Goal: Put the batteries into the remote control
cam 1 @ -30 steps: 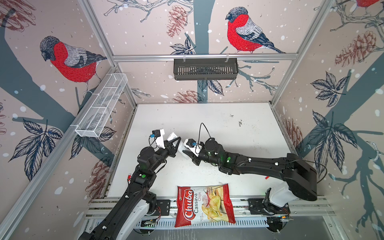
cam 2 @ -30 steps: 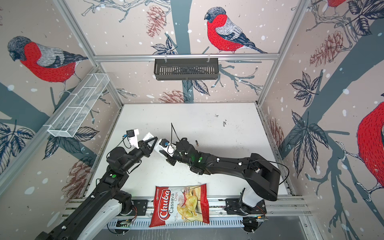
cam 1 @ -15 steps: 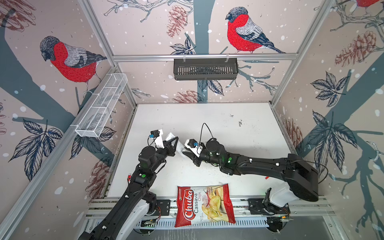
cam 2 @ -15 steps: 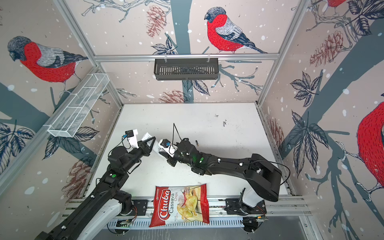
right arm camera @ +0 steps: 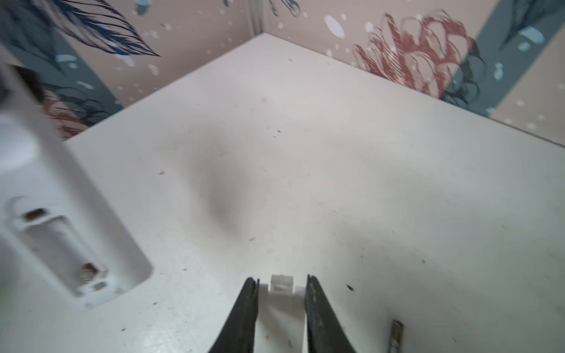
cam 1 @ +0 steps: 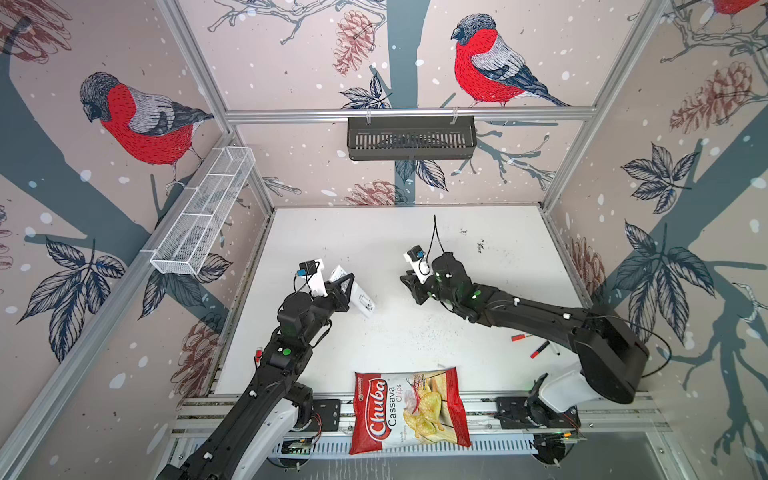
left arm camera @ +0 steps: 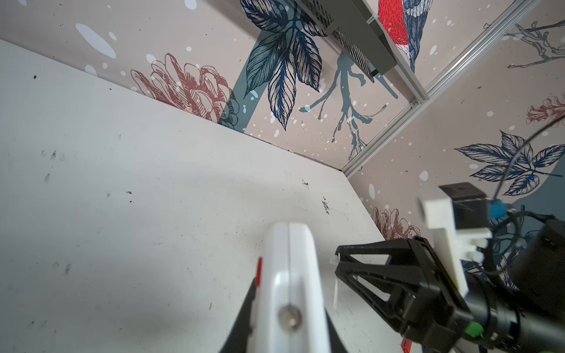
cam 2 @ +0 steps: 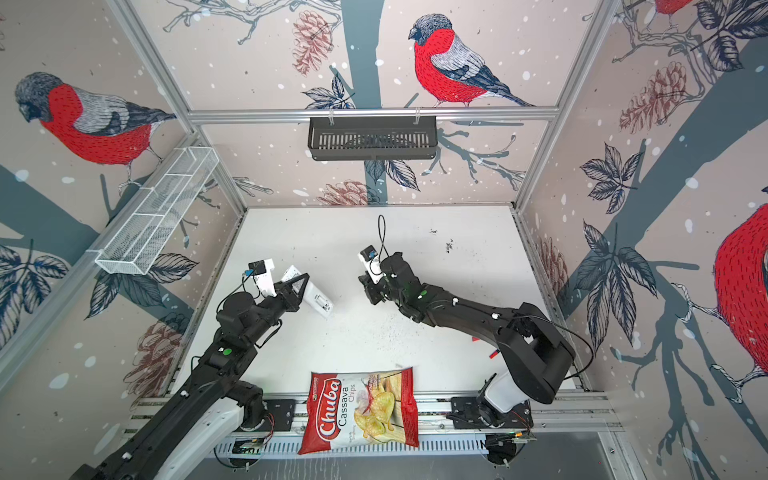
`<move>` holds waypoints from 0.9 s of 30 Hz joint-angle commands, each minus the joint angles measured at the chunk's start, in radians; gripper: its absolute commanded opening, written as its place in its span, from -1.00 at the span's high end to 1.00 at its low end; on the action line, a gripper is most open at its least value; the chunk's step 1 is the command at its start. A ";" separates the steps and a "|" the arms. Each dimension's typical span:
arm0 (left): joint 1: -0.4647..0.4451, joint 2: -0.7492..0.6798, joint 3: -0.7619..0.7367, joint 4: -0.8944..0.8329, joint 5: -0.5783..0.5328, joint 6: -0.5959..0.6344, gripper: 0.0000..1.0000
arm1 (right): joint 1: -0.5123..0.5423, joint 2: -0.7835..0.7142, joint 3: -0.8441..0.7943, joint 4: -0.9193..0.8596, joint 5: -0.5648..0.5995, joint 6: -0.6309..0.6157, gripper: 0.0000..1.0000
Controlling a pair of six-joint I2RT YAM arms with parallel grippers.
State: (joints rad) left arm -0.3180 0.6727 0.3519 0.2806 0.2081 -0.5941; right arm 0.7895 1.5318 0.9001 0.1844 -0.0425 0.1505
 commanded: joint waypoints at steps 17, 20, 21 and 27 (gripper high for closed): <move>0.000 0.017 -0.003 0.077 0.055 0.002 1.00 | -0.299 0.116 -0.067 -0.311 0.082 0.181 0.53; 0.000 0.015 -0.005 0.080 0.057 0.000 1.00 | -0.301 0.122 -0.080 -0.307 0.098 0.187 0.51; -0.001 0.015 -0.005 0.080 0.056 0.000 1.00 | -0.301 0.125 -0.082 -0.305 0.097 0.184 0.50; 0.001 0.009 -0.007 0.077 0.054 0.000 1.00 | -0.301 0.136 -0.079 -0.306 0.101 0.178 0.35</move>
State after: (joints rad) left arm -0.3180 0.6861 0.3466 0.3092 0.2577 -0.5949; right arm 0.4896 1.6623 0.8223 -0.1028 0.0364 0.3180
